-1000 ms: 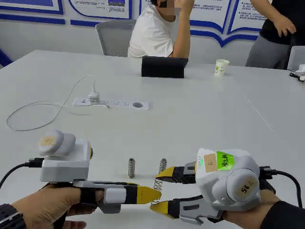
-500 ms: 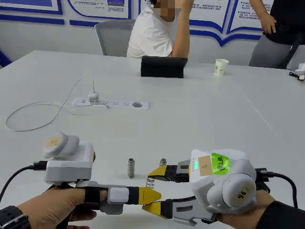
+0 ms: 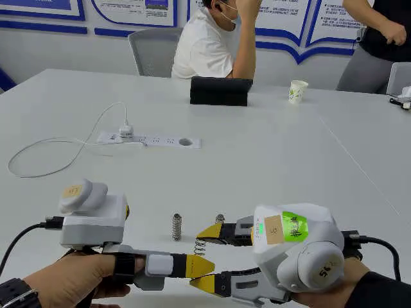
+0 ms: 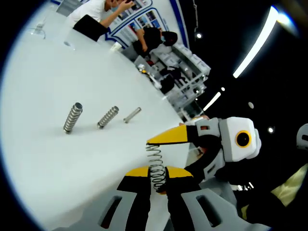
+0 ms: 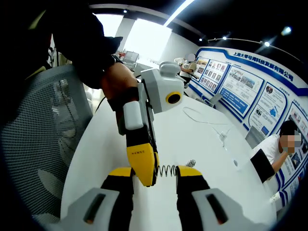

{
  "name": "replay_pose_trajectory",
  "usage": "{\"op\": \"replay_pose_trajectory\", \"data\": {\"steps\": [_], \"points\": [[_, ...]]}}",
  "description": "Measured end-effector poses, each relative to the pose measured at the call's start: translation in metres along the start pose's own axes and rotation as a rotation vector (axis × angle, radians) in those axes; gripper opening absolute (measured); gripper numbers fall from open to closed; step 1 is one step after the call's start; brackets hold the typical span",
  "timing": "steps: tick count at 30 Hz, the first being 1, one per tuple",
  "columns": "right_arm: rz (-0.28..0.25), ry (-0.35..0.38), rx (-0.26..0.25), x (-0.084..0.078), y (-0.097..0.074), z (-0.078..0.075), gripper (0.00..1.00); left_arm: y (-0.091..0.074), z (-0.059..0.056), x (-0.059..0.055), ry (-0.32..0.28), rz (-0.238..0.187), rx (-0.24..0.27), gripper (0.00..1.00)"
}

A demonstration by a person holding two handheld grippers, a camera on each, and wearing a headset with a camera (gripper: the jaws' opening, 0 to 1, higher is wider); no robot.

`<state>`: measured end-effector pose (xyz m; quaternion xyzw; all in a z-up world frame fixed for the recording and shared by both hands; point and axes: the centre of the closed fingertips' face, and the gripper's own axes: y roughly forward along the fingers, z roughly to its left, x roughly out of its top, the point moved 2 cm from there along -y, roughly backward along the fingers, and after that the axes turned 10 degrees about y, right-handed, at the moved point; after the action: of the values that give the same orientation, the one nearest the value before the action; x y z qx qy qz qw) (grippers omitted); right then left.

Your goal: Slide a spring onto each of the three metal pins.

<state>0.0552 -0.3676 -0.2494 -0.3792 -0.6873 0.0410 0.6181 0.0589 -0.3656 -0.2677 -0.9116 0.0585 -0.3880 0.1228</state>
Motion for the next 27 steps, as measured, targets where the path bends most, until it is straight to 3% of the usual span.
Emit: {"op": "replay_pose_trajectory", "data": {"steps": [8,14,27], "points": [[0.0,0.053,0.018,0.002,-0.004,-0.001,0.35,-0.003,0.004,0.002,0.109,0.017,0.043,0.11],[-0.01,0.114,0.049,0.006,-0.009,-0.002,0.35,-0.007,0.007,0.003,0.326,0.052,0.11,0.11],[0.029,0.139,0.109,0.013,-0.018,-0.001,0.29,-0.001,-0.003,-0.005,0.719,0.148,0.144,0.1]]}}
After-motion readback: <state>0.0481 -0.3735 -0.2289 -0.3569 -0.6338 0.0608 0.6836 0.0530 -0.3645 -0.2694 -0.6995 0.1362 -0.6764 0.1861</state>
